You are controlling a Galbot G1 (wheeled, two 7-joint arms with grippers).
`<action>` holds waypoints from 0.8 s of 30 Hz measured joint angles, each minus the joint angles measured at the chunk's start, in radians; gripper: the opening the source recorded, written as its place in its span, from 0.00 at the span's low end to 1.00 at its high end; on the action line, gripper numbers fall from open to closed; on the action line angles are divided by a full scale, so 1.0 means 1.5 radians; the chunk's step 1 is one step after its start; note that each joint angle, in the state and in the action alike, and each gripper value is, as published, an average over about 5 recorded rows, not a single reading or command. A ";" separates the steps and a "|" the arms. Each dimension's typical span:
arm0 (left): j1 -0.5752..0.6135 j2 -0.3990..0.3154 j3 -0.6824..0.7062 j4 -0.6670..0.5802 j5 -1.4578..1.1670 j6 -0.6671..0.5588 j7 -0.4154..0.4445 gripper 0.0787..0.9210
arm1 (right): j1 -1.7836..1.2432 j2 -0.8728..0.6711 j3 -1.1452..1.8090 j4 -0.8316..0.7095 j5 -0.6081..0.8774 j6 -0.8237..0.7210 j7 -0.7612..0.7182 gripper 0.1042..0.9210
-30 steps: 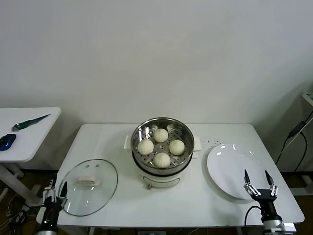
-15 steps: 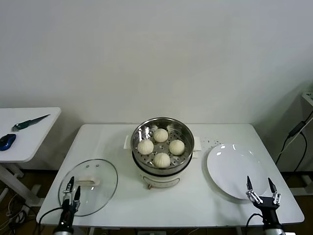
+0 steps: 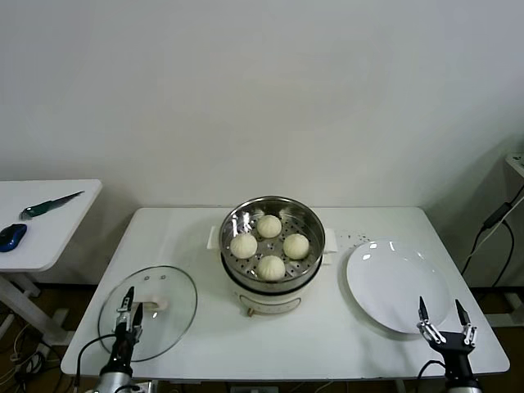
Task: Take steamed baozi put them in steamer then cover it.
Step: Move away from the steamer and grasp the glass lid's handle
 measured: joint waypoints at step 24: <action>-0.049 -0.011 0.000 0.080 0.023 0.004 0.002 0.30 | -0.001 0.003 0.005 0.012 0.000 0.001 0.002 0.88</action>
